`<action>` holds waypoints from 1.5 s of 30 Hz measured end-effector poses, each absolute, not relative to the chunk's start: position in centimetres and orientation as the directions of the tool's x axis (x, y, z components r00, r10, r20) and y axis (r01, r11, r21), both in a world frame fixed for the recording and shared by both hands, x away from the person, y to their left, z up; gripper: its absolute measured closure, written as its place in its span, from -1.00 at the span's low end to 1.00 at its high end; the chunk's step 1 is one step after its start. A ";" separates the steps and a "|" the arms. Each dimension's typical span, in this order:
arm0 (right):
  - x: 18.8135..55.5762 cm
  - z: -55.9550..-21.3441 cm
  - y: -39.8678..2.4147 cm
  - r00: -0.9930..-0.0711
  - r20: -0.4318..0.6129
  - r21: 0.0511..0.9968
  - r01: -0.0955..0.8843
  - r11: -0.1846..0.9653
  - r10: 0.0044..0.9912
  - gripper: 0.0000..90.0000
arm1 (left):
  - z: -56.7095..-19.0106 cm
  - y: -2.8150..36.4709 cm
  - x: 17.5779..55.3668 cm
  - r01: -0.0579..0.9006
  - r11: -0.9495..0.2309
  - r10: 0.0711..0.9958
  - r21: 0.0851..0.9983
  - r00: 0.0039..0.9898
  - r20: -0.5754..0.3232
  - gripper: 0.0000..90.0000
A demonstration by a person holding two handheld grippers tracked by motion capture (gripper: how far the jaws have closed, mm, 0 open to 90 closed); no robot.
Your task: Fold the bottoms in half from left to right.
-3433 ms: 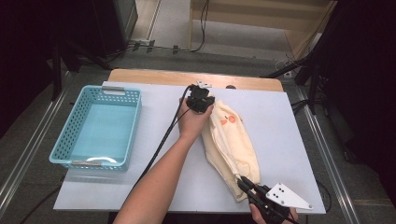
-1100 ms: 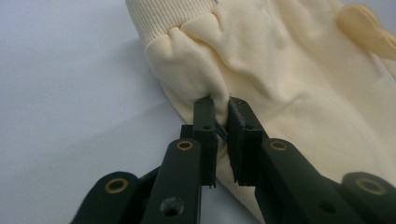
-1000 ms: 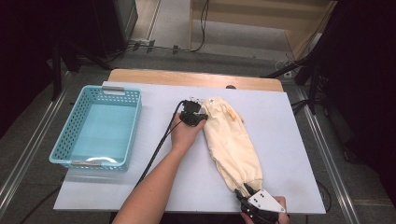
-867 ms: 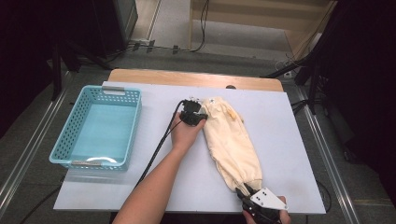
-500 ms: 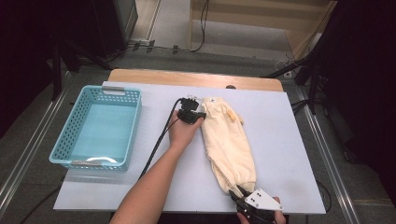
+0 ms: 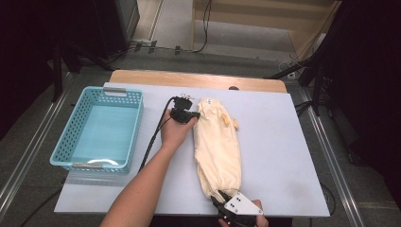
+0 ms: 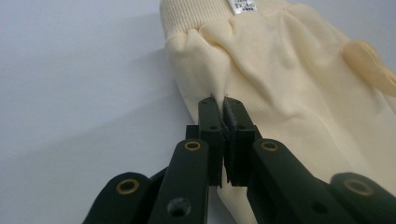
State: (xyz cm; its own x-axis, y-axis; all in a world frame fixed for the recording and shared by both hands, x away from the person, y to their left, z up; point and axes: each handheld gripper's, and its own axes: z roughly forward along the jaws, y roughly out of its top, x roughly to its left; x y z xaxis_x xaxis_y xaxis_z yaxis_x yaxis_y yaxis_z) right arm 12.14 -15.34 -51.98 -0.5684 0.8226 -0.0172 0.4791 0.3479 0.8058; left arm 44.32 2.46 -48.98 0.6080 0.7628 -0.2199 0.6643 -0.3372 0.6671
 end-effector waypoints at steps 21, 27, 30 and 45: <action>13.0 -50.3 -13.0 -0.665 0.036 0.824 0.442 0.354 0.746 -0.36 | -47.2 5.1 43.1 0.647 -0.239 0.748 0.724 0.598 -0.287 0.39; 13.2 -48.9 -14.9 -0.663 0.034 0.858 0.403 0.319 0.748 -0.67 | -45.7 4.4 41.6 0.593 -0.235 0.699 0.770 0.653 -0.290 -0.01; 13.5 -48.5 -15.8 -0.638 0.023 0.863 0.402 0.307 0.770 -0.72 | -45.1 4.3 40.9 0.576 -0.232 0.685 0.784 0.669 -0.288 -0.09; 14.9 -47.8 -19.1 -0.614 0.058 0.865 0.425 0.268 0.787 -1.00 | -44.4 4.8 36.5 0.530 -0.232 0.624 0.815 0.724 -0.293 -0.56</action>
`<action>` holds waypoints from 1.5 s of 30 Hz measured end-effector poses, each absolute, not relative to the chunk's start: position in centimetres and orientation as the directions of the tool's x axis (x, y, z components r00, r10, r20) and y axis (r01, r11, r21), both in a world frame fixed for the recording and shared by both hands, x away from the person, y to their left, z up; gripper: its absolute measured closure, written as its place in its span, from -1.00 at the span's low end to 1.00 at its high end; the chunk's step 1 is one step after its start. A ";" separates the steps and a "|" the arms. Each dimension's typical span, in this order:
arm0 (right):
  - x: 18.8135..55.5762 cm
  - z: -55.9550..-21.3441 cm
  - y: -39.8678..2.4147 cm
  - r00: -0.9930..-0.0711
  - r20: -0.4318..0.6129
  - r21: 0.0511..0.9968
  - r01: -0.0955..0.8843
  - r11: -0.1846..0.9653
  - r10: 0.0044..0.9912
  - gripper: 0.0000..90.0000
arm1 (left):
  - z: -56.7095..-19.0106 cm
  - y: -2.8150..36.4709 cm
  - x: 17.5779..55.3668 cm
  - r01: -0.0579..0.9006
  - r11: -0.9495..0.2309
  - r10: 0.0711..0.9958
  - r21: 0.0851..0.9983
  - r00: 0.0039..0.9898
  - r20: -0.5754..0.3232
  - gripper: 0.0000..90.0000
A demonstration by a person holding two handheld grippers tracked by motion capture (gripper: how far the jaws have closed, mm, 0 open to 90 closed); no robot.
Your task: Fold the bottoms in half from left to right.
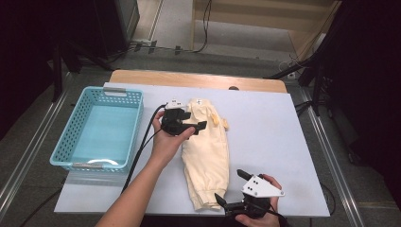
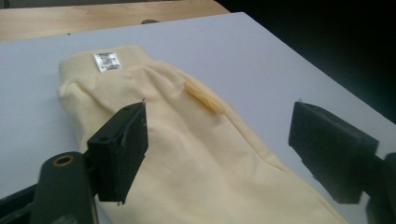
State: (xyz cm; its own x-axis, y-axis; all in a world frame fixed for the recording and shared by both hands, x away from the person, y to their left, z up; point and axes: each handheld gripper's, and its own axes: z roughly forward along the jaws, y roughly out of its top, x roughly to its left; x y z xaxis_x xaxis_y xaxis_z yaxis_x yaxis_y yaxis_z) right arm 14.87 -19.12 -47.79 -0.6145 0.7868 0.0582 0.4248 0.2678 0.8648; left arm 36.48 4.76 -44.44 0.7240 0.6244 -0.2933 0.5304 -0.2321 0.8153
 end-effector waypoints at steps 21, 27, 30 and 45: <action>16.1 -48.1 -21.0 -0.601 0.065 0.858 0.442 0.263 0.797 -1.00 | -45.6 6.8 29.4 0.490 -0.278 0.565 0.827 0.779 -0.272 -0.84; 16.1 -48.5 -21.6 -0.589 0.061 0.851 0.453 0.266 0.806 -1.00 | -47.0 7.4 27.5 0.500 -0.290 0.558 0.816 0.781 -0.280 -0.84; 15.9 -48.7 -21.8 -0.591 0.062 0.844 0.462 0.274 0.805 -0.99 | -47.5 7.7 26.7 0.512 -0.295 0.559 0.807 0.777 -0.288 -0.84; 15.9 -50.6 -22.7 -0.512 0.077 0.804 0.539 0.251 0.856 0.11 | -49.7 9.8 23.3 0.513 -0.360 0.597 0.780 0.768 -0.229 0.32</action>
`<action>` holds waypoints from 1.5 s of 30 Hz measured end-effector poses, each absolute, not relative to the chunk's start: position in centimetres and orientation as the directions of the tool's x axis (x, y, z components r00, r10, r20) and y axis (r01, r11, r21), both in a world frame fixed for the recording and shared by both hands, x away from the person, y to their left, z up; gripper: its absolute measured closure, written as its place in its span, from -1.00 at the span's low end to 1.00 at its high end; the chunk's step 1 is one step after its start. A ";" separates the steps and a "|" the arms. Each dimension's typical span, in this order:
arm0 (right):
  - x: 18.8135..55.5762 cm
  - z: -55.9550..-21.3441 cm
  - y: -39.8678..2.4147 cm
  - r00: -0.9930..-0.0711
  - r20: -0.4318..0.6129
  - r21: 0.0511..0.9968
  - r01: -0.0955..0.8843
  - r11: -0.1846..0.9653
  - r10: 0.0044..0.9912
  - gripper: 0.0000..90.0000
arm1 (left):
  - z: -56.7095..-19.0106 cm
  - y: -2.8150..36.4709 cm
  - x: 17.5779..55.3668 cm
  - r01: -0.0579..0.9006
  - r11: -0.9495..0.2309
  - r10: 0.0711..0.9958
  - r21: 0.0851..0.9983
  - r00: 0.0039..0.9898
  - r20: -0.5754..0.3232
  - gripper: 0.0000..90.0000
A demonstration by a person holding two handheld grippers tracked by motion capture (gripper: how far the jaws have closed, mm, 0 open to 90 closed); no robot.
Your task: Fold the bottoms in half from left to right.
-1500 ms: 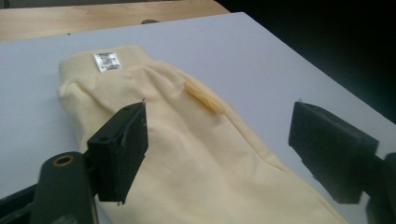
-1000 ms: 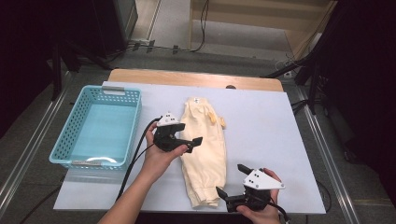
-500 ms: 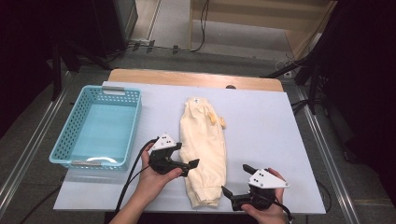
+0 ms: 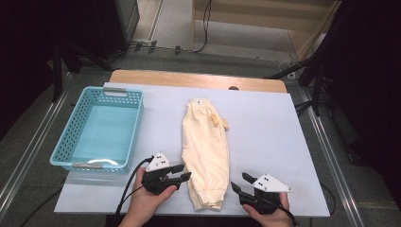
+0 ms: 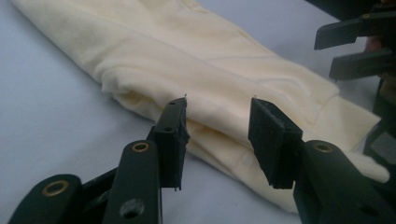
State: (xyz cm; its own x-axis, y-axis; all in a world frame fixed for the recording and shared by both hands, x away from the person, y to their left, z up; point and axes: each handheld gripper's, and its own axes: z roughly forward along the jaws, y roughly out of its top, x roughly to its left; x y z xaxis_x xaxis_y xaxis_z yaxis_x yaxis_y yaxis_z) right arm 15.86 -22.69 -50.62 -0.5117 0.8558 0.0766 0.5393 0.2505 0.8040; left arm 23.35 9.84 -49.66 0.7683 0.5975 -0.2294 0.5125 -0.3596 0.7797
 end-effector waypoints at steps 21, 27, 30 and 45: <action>17.7 -52.4 -20.0 -0.483 0.125 0.729 0.637 0.249 0.867 0.24 | -51.3 7.8 23.4 0.543 -0.456 0.575 0.705 0.784 -0.233 0.47; 17.9 -52.4 -19.2 -0.514 0.105 0.729 0.622 0.285 0.851 0.80 | -51.2 7.5 23.6 0.552 -0.464 0.562 0.693 0.788 -0.252 0.89; 18.0 -52.2 -19.1 -0.521 0.090 0.727 0.617 0.302 0.849 0.90 | -51.1 7.5 23.6 0.542 -0.472 0.554 0.695 0.796 -0.244 0.96; 17.3 -52.2 -21.2 -0.526 0.118 0.735 0.617 0.282 0.843 0.59 | -50.7 8.2 23.1 0.502 -0.503 0.515 0.703 0.828 -0.223 0.83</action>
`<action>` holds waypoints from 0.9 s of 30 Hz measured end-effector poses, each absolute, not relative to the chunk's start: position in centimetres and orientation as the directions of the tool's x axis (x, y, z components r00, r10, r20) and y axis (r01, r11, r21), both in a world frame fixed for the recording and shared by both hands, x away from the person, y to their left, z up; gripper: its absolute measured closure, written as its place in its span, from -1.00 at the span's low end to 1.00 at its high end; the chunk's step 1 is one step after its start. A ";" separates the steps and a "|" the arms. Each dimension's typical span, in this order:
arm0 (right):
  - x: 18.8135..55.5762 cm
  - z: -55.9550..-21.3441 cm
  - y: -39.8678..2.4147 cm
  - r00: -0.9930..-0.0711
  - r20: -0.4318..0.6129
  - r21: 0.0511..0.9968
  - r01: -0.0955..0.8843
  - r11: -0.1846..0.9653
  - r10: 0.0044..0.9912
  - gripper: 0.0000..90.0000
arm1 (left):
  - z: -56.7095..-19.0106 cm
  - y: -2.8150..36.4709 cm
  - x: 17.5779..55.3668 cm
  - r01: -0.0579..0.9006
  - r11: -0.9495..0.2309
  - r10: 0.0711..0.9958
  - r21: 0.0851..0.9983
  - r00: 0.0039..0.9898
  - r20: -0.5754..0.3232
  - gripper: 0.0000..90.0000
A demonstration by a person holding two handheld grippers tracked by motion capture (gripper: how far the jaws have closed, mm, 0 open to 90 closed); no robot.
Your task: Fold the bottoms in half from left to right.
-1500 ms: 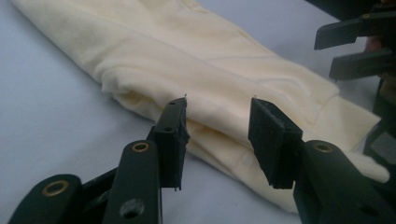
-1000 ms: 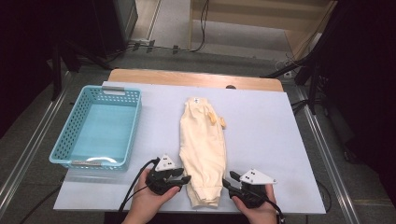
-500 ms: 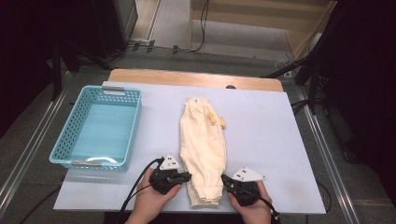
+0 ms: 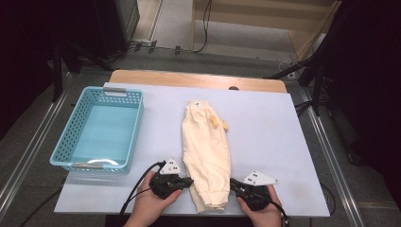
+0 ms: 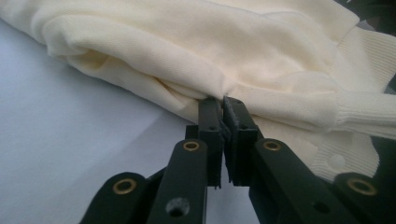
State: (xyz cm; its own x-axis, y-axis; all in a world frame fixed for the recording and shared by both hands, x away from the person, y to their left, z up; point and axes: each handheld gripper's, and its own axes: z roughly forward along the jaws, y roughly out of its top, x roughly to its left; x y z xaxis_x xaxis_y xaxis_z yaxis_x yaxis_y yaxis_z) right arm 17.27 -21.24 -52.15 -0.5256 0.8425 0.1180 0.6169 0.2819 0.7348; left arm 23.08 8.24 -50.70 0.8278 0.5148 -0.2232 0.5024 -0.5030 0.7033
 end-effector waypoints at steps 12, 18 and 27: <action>15.2 -49.1 -22.0 -0.562 0.144 0.820 0.528 0.219 0.815 0.28 | -48.3 6.8 20.3 0.428 -0.464 0.431 0.776 0.874 -0.224 0.32; 15.7 -51.0 -20.2 -0.606 0.158 0.748 0.589 0.306 0.780 0.31 | -49.8 5.1 20.1 0.430 -0.529 0.418 0.732 0.882 -0.217 0.36; 15.8 -51.1 -19.7 -0.626 0.163 0.739 0.590 0.326 0.762 0.72 | -49.2 5.1 19.9 0.385 -0.571 0.381 0.725 0.907 -0.182 0.81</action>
